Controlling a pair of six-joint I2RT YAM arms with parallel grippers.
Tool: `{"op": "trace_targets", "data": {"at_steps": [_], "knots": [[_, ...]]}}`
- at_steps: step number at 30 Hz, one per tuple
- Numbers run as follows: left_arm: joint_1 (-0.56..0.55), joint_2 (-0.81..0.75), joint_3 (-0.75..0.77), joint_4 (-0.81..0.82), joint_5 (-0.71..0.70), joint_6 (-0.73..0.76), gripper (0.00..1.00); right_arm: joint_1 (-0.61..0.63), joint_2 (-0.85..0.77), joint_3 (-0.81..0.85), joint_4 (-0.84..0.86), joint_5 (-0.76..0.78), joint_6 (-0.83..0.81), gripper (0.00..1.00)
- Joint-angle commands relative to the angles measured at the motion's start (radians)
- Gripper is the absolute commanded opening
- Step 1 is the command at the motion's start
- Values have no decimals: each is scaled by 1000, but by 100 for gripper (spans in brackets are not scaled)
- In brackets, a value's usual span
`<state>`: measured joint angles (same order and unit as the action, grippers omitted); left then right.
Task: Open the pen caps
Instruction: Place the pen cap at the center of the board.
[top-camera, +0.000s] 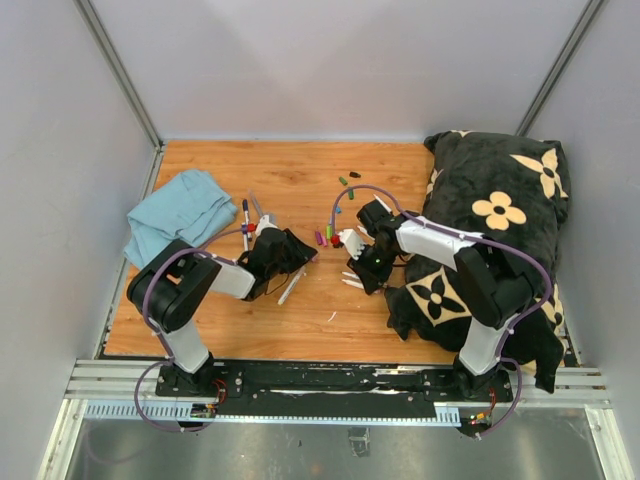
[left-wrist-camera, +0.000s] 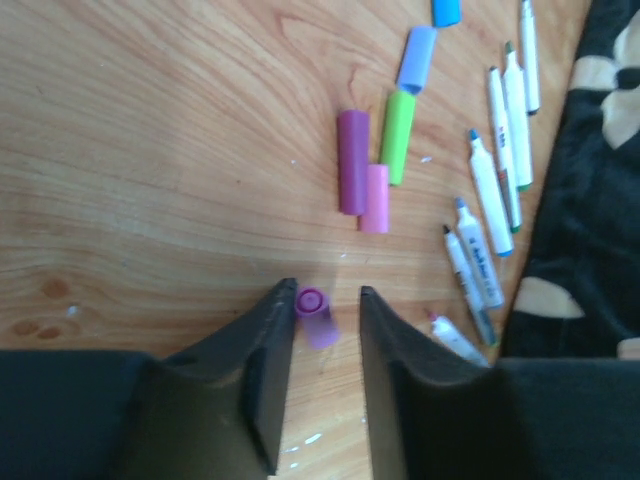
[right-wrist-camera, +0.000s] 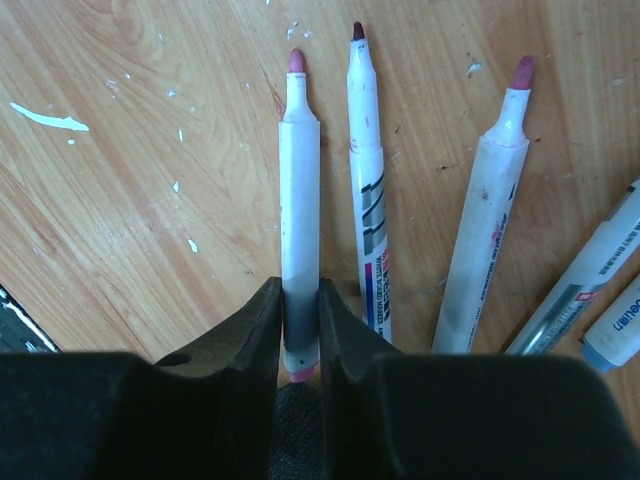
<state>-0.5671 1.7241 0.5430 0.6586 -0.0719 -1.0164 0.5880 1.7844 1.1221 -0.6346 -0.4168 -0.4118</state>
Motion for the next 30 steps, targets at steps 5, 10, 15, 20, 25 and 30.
{"op": "trace_targets", "data": {"at_steps": [5, 10, 15, 20, 25, 30], "knots": [[6, -24, 26, -55, -50, 30, 50, 19, 9, 30, -45, 12, -7, 28], [6, -112, 21, -91, -53, 68, 53, 20, -15, 43, -58, 5, -11, 33], [6, -280, -24, -125, -30, 184, 56, 19, -67, 54, -77, -26, -44, 36], [6, -475, -110, -118, 139, 400, 60, 20, -137, 63, -100, -69, -87, 38], [6, -675, -209, -205, 178, 488, 69, 19, -193, 67, -109, -126, -124, 39], [6, -784, -237, -360, 159, 516, 72, 18, -249, 64, -107, -168, -144, 39]]}}
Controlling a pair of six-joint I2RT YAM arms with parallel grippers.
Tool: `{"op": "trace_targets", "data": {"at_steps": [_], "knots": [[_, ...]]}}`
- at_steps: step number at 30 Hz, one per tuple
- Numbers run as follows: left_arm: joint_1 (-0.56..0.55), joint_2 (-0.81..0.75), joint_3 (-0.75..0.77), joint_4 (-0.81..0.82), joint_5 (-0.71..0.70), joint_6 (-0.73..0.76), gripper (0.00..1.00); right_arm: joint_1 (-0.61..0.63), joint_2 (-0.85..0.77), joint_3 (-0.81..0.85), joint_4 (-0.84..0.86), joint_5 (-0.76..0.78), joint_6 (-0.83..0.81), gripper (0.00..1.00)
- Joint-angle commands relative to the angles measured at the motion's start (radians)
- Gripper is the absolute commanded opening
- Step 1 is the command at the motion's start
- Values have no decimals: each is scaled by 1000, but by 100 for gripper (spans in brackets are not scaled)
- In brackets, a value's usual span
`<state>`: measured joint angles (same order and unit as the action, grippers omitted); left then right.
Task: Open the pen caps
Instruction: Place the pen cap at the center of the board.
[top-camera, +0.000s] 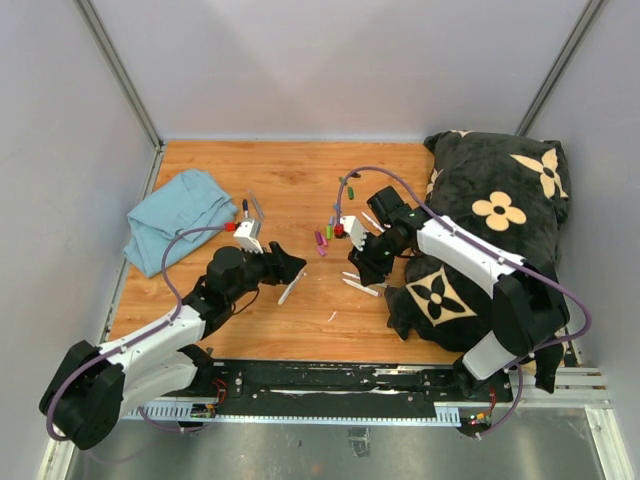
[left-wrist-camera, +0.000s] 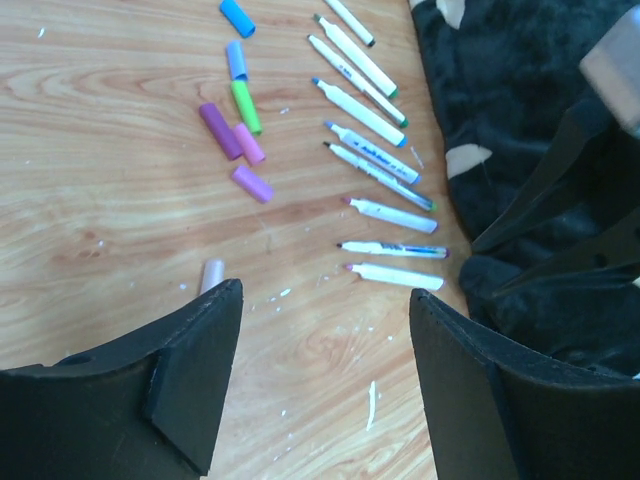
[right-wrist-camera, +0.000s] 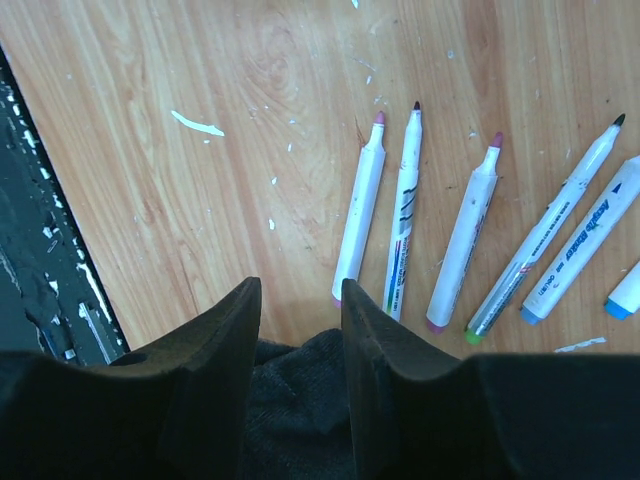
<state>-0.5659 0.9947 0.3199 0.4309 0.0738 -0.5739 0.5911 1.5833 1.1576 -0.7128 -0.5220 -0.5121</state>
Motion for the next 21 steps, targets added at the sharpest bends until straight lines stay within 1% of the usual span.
{"op": "trace_targets", "data": {"at_steps": [1, 4, 12, 17, 21], "knots": [[4, -62, -18, -153, 7, 73, 72, 16, -55, 27, -29, -70, -49, 39], [4, -60, -14, -209, -10, 66, 71, 14, -67, 27, -30, -77, -55, 39], [-3, 37, 49, -368, -66, 56, 70, 13, -68, 26, -31, -92, -61, 39], [-51, 67, 93, -447, -160, 70, 70, 12, -66, 26, -32, -97, -62, 39], [-83, 140, 135, -496, -207, 88, 68, 11, -62, 26, -32, -100, -63, 39]]}}
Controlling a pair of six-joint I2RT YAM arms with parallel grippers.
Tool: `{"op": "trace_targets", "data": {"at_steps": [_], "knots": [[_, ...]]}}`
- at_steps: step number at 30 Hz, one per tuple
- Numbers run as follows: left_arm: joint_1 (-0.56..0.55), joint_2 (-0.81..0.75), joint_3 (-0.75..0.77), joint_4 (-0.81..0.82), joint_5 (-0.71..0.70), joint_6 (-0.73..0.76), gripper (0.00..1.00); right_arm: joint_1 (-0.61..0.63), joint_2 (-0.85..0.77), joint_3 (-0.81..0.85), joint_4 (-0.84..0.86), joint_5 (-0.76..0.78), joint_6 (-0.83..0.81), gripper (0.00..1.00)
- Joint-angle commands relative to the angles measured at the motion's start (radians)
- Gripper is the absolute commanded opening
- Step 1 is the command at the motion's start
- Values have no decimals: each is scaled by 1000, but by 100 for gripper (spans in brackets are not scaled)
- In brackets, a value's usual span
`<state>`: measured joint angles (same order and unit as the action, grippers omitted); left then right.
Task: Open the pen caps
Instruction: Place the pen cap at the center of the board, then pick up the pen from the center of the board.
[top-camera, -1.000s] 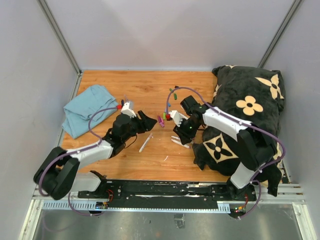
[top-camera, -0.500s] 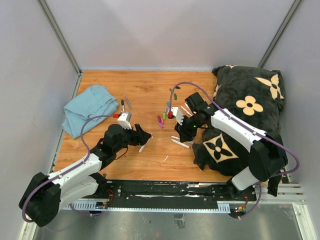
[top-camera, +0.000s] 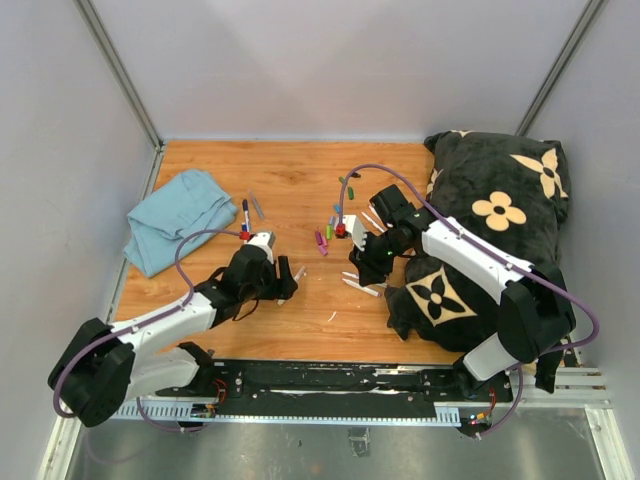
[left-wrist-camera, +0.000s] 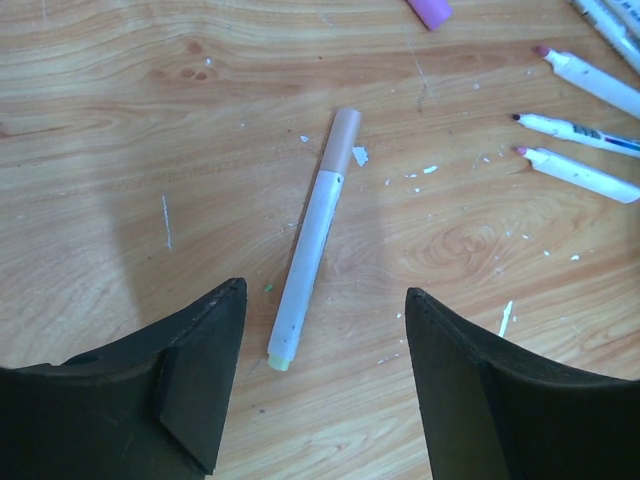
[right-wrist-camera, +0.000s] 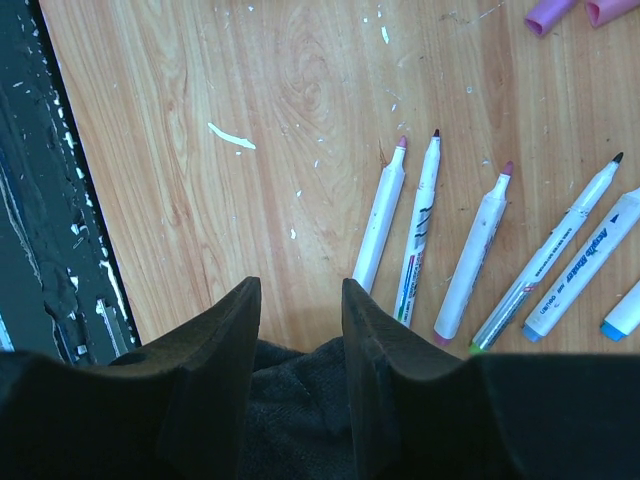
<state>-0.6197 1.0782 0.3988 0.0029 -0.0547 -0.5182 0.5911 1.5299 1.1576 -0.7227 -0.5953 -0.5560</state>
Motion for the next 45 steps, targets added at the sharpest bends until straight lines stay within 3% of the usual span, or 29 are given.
{"op": "trace_targets", "data": {"at_steps": [1, 7, 12, 31, 45], "knots": [[-38, 75, 67, -78, -89, 36, 67, 11, -8, 25, -21, -28, -19, 39], [-74, 172, 124, -103, -118, 53, 47, 10, -7, 24, -22, -33, -20, 39], [-88, 221, 158, -123, -124, 64, 37, 10, -8, 26, -24, -37, -21, 39], [-106, 307, 185, -151, -160, 58, 35, 11, -18, 27, -22, -67, -15, 39], [-133, 295, 159, -118, -155, 33, 10, -9, -42, 20, -4, -115, 14, 38]]}}
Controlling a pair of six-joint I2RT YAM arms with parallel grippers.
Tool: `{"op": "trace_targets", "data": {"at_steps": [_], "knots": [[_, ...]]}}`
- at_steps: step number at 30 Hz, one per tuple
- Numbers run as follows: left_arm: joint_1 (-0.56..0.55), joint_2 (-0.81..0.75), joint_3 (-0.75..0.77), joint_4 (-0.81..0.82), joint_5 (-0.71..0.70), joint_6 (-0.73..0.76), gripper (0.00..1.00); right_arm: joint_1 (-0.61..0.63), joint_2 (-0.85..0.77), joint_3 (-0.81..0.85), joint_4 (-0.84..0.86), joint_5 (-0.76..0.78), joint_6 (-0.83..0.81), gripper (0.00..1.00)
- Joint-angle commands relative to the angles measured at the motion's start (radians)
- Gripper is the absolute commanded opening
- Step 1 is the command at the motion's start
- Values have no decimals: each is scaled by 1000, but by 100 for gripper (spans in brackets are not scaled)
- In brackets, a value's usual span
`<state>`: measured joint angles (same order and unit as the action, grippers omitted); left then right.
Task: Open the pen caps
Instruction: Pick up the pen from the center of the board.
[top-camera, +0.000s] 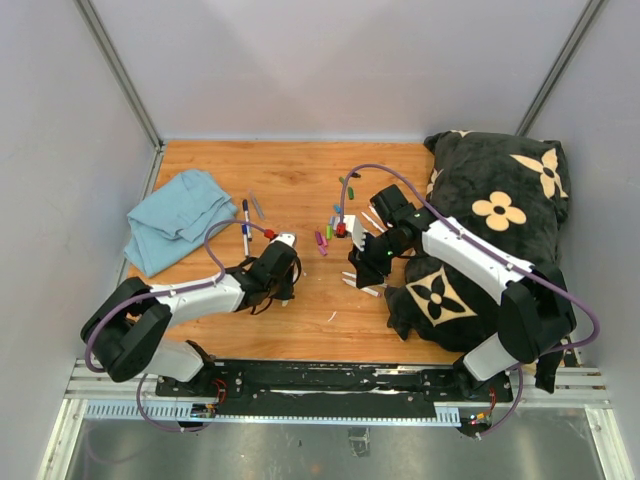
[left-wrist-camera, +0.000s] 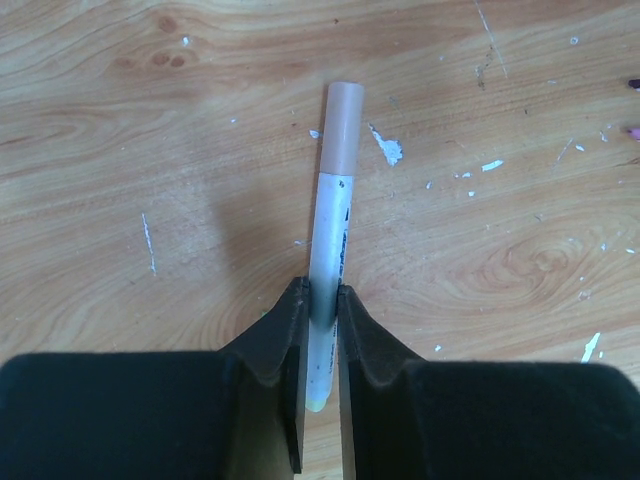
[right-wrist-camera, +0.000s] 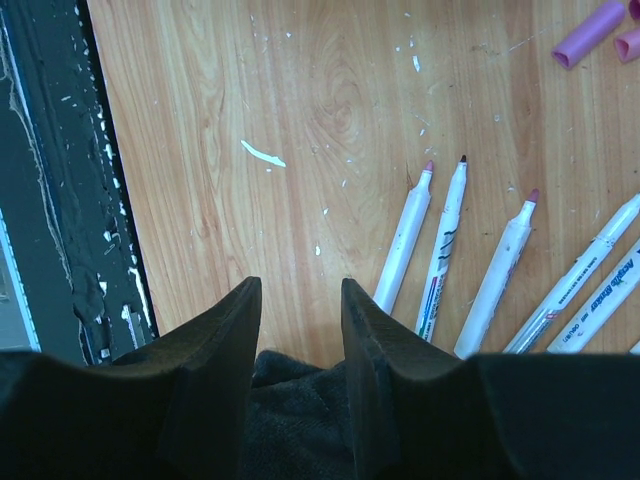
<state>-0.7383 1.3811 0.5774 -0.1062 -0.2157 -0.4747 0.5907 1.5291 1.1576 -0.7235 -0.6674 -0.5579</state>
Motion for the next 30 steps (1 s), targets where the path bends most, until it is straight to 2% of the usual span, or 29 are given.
{"op": "trace_targets", "data": {"at_steps": [1, 9, 18, 20, 24, 27, 30], "knots": [[-15, -23, -30, 5, 11, -15, 9, -12, -47, 17, 6, -49, 23, 38], [-14, -178, -140, 151, 71, -76, 1, -43, -116, -45, 123, -93, 93, 39], [-16, -369, -265, 437, 153, -181, 0, -82, -183, -121, 295, -198, 255, 41], [-18, -404, -292, 506, 162, -213, 0, -91, -204, -143, 352, -198, 303, 45], [-46, -459, -350, 677, 143, -289, 0, -127, -249, -221, 525, -254, 456, 57], [-87, -477, -387, 812, 89, -331, 0, -151, -259, -297, 736, -354, 634, 65], [-133, -463, -391, 907, 34, -341, 0, -154, -273, -380, 990, -376, 801, 68]]}}
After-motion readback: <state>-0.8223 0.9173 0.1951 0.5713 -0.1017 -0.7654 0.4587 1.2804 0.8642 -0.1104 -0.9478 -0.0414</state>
